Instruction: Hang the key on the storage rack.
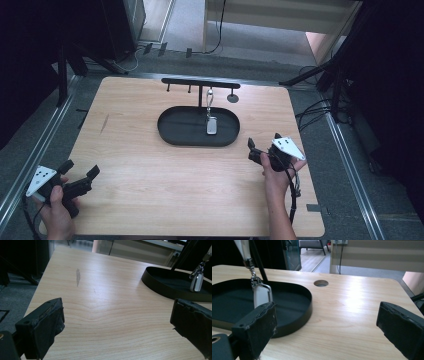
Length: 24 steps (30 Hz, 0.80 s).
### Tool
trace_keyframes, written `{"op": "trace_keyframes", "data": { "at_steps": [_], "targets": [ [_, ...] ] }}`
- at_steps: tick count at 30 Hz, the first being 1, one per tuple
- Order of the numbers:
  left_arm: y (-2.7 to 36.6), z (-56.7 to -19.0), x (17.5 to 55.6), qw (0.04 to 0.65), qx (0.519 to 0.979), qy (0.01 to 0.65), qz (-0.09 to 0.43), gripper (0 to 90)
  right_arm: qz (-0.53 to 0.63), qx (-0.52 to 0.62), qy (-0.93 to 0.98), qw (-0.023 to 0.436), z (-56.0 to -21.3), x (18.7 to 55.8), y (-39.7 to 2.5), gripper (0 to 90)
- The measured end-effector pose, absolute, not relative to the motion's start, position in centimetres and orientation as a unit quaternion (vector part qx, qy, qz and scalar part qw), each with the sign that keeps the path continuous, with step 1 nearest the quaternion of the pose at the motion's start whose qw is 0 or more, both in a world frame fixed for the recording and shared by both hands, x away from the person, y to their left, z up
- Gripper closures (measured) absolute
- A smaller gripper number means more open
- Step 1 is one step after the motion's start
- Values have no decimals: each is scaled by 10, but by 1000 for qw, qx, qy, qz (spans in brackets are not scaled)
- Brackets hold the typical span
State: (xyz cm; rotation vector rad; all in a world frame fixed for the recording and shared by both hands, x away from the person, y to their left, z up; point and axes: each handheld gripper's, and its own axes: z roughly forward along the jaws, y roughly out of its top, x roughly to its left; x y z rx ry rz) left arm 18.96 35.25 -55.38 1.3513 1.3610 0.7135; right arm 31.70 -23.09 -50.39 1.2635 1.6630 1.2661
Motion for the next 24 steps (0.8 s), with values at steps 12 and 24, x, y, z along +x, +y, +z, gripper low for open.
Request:
{"op": "trace_keyframes", "data": {
  "at_steps": [12, 24],
  "targets": [
    [352, -554, 189, 519, 565, 568, 299, 0, 470, 514, 629, 345, -519, 297, -271, 29],
    [352, -554, 189, 518, 565, 567, 301, 0, 451, 540, 619, 350, -532, 269, -316, 29]
  ]
}}
